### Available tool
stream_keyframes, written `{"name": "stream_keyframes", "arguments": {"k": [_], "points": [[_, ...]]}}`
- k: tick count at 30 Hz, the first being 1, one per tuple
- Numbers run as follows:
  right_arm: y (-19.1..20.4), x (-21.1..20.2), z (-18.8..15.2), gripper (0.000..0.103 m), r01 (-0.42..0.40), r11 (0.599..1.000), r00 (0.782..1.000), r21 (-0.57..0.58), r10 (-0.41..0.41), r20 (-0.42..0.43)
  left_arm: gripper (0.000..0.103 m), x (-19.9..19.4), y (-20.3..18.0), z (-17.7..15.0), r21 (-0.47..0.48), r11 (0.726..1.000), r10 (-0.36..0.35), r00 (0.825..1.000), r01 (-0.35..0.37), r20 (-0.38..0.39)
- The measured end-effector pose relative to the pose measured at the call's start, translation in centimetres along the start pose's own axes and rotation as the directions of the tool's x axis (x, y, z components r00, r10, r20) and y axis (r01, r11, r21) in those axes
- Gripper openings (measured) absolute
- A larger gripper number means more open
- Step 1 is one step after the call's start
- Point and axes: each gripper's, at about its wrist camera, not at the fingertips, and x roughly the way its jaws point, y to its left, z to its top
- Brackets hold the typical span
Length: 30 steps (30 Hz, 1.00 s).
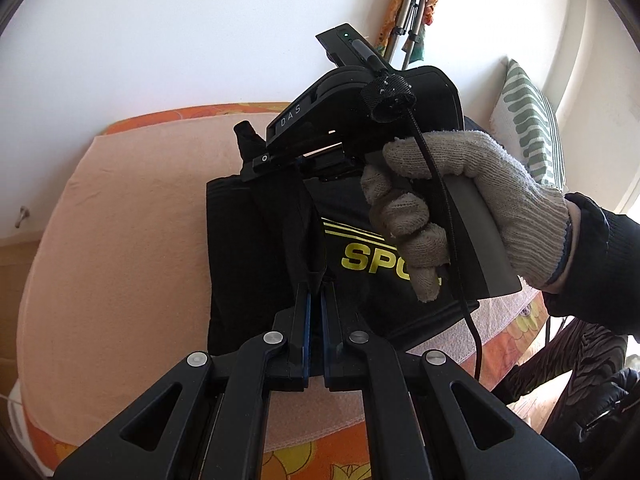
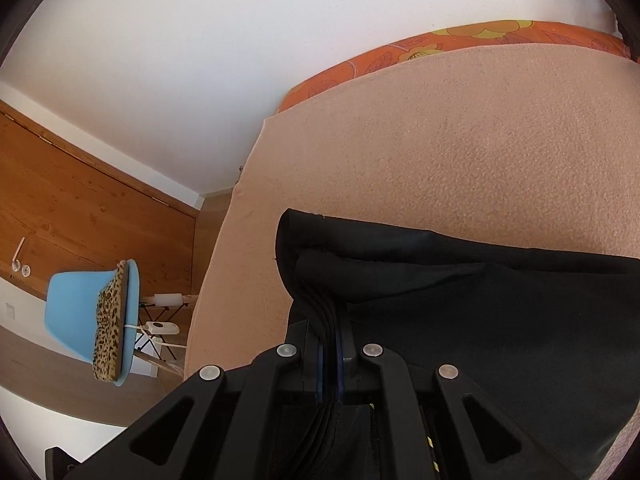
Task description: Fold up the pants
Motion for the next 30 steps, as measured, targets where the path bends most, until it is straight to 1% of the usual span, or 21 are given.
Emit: {"name": "stream_keyframes", "arguments": {"k": [3, 4, 5, 6, 8, 9, 11, 13, 15, 16, 18, 22, 24, 25, 27, 28, 30], "points": [[0.0, 0.6, -0.1, 0.002, 0.013, 1.0, 1.0, 0.003, -0.013, -0.007, 0.003, 0.1, 0.8, -0.5, -0.027, 1.0, 0.0, 1.0, 0.0, -0.002], [0.0, 0.6, -0.1, 0.004, 0.017, 1.0, 1.0, -0.003, -0.017, -0.01, 0.003, 0.2, 0.8, -0.6, -0.032, 0.999, 0.001, 1.0, -0.001, -0.006], [0.3, 0.8, 0.0, 0.01, 0.018, 1.0, 1.0, -0.014, -0.018, -0.017, 0.003, 0.1, 0.9, -0.7, -0.034, 0.999, 0.005, 1.0, -0.005, -0.009], [0.7, 1.0, 0.1, 0.024, 0.014, 0.999, 0.999, -0.034, -0.015, -0.029, 0.003, 0.1, 1.0, -0.8, -0.034, 0.999, 0.007, 1.0, -0.008, -0.017], [1.6, 0.5, 0.2, 0.048, -0.022, 0.997, 0.999, -0.076, 0.02, -0.025, 0.003, -0.1, 1.5, -1.3, -0.04, 0.999, 0.014, 0.999, -0.015, -0.04], [2.2, -0.2, 0.2, 0.049, -0.033, 0.993, 0.999, -0.111, 0.032, -0.01, 0.004, -0.2, 1.9, -1.6, -0.044, 0.999, 0.016, 0.998, -0.019, -0.056], [3.1, -1.8, 0.1, 0.049, -0.017, 0.983, 1.0, -0.184, 0.021, 0.02, 0.005, -0.7, 2.7, -1.9, -0.04, 0.998, 0.045, 0.996, -0.048, -0.075], [3.2, -3.4, 0.0, 0.052, -0.009, 0.975, 0.999, -0.222, 0.017, 0.037, 0.009, -1.2, 3.6, -2.0, -0.046, 0.997, 0.056, 0.994, -0.061, -0.093], [2.9, -5.0, -0.2, 0.053, 0.019, 0.968, 0.998, -0.249, -0.004, 0.061, 0.01, -2.0, 4.2, -1.9, -0.045, 0.996, 0.078, 0.993, -0.082, -0.089], [2.5, -5.7, -0.2, 0.054, 0.036, 0.966, 0.997, -0.255, -0.017, 0.076, 0.01, -2.3, 4.4, -1.8, -0.045, 0.995, 0.085, 0.993, -0.089, -0.084], [1.6, -6.9, -0.4, 0.06, 0.058, 0.968, 0.995, -0.246, -0.035, 0.095, 0.01, -2.9, 4.5, -1.4, -0.037, 0.994, 0.098, 0.993, -0.101, -0.07], [-0.8, -9.1, -0.9, 0.061, 0.101, 0.967, 0.989, -0.232, -0.073, 0.127, 0.01, -2.7, 3.4, 0.3, 0.003, 0.995, 0.104, 0.994, -0.104, -0.033], [-2.0, -10.4, -1.5, 0.068, 0.126, 0.966, 0.984, -0.226, -0.093, 0.151, 0.01, -1.8, 2.5, 1.3, 0.028, 0.995, 0.096, 0.995, -0.095, -0.027], [-2.7, -10.8, -1.7, 0.07, 0.143, 0.966, 0.981, -0.216, -0.109, 0.162, 0.012, -1.2, 2.2, 1.7, 0.034, 0.996, 0.085, 0.996, -0.084, -0.032], [-4.1, -11.6, -2.2, 0.086, 0.187, 0.961, 0.972, -0.203, -0.151, 0.18, 0.027, 0.2, 1.7, 2.4, 0.051, 0.996, 0.079, 0.996, -0.077, -0.046], [-4.8, -11.9, -2.4, 0.088, 0.209, 0.956, 0.967, -0.203, -0.172, 0.188, 0.03, 0.7, 1.6, 2.8, 0.053, 0.995, 0.085, 0.995, -0.082, -0.046], [-6.1, -12.6, -2.8, 0.088, 0.236, 0.95, 0.961, -0.203, -0.197, 0.194, 0.036, 1.8, 1.8, 3.6, 0.038, 0.996, 0.082, 0.995, -0.08, -0.059]]}}
